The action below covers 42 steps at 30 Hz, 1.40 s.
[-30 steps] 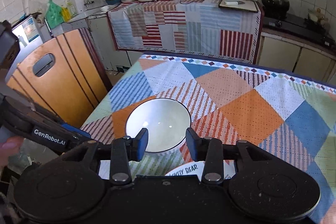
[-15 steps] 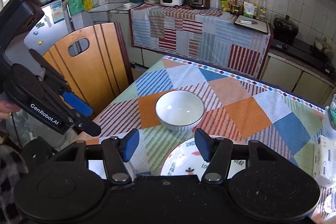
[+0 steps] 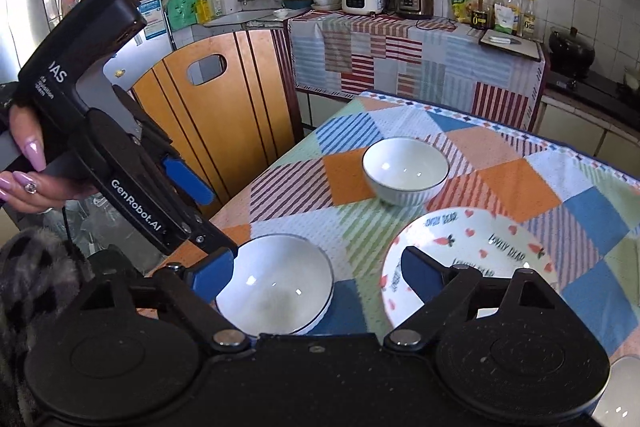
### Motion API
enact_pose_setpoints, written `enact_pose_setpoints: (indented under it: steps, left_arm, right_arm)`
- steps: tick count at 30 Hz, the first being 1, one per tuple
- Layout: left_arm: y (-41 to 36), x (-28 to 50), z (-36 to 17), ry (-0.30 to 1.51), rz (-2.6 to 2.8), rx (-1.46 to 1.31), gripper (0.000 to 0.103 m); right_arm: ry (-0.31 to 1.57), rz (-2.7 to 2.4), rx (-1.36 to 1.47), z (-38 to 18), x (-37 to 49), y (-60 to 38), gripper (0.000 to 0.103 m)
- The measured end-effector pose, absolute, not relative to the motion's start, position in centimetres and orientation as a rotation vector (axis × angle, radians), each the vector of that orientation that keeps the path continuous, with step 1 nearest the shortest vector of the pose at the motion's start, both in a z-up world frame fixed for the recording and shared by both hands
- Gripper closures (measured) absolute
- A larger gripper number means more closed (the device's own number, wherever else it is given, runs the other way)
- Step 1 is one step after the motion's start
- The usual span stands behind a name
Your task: Organize plates and bowls
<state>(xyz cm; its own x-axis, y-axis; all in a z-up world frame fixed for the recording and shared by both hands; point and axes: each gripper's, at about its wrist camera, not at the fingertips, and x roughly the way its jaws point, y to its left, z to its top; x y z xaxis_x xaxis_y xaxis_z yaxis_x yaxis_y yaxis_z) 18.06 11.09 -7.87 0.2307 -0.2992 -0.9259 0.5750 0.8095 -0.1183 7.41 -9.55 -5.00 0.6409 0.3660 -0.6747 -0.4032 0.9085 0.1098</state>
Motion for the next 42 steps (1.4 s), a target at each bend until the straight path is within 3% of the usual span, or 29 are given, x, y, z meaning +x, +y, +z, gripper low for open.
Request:
enact_pose_setpoints:
  steps: [4, 14, 27, 30, 31, 32, 33, 35, 42]
  left_arm:
    - [11.5, 17.6, -9.3, 1.184, -0.587, 0.275, 0.013]
    - [11.9, 17.6, -12.8, 1.213, -0.574, 0.288, 0.013]
    - [12.0, 18.1, -15.5, 1.244, -0.585, 0.199, 0.017]
    - [12.1, 18.3, -15.9, 1.235, -0.589, 0.153, 0.034]
    - [12.2, 18.3, -16.1, 1.241, -0.594, 0.145, 0.051]
    - [12.1, 18.4, -16.3, 1.256, -0.601, 0.137, 0.061]
    - [12.1, 18.4, -16.5, 1.262, -0.598, 0.14, 0.063]
    - [11.8, 18.1, -16.8, 1.24, -0.572, 0.181, 0.077]
    - [12.5, 18.6, -17.4, 1.26, -0.53, 0.108, 0.085]
  right_arm:
    - [0.788, 0.438, -0.054, -7.7, 6.9, -8.9, 0.006]
    - [0.86, 0.53, -0.265, -14.2, 5.9, -6.0, 0.006]
    - [0.851, 0.547, -0.271, -16.6, 6.7, -3.9, 0.006]
    - [0.826, 0.539, -0.276, -16.8, 7.6, -3.4, 0.006]
    - [0.822, 0.53, -0.274, -16.9, 7.9, -3.3, 0.006]
    - [0.82, 0.521, -0.268, -17.0, 8.1, -3.2, 0.006]
    - [0.817, 0.51, -0.258, -17.0, 8.4, -3.2, 0.006]
    - [0.825, 0.501, -0.241, -17.0, 8.8, -3.0, 0.005]
    - [0.79, 0.5, -0.242, -17.6, 8.9, -3.0, 0.004]
